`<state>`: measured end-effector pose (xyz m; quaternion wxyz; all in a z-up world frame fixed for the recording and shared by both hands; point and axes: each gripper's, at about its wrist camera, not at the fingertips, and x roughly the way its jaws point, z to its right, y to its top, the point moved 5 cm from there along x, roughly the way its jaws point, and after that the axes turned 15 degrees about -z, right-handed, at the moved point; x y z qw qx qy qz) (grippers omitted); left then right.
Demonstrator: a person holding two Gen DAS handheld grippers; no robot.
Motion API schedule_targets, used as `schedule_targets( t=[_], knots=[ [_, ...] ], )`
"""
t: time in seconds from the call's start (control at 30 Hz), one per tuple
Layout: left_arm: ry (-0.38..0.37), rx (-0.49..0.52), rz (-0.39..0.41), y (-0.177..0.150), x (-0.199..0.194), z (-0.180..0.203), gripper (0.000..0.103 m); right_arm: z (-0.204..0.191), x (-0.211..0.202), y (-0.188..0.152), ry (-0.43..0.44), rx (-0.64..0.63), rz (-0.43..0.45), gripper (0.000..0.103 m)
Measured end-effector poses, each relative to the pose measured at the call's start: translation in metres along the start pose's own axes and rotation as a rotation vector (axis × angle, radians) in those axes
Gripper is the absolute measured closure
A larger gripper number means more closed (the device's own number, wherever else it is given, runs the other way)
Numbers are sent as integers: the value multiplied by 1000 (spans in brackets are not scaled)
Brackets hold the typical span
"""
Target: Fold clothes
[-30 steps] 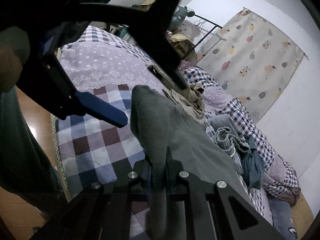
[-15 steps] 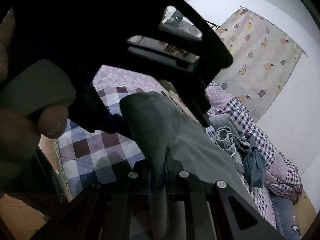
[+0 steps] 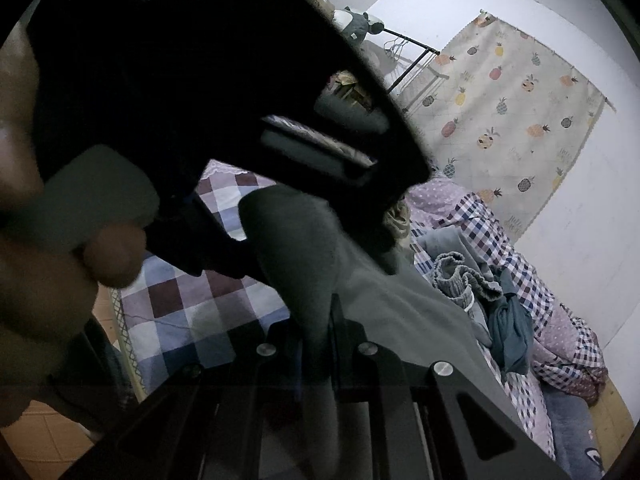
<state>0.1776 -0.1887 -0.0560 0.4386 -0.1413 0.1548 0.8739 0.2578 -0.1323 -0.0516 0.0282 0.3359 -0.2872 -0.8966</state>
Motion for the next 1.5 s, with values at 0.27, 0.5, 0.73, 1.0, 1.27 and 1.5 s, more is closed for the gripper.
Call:
schedule_targets(
  t=[0.27,0.5,0.73,1.0,1.27,1.5],
  knots=[
    [18,25,21,1,-2,3,86,1,4,0,-36,-15,13,90],
    [-5,33,23,0,-11,5,87,9,12,-6,-105,-15,6,69],
    [-38,40,24,4,-14,12,88,26,21,-24,-166,-15,-46,65],
    [-112,42,37,10,-18,24,89,57,25,-69,-271,3,-177,65],
    [-164,28,55,13,-23,30,89,99,11,-137,-384,13,-336,62],
    [-182,19,74,17,-23,36,89,143,-1,-191,-462,74,-475,60]
  ],
)
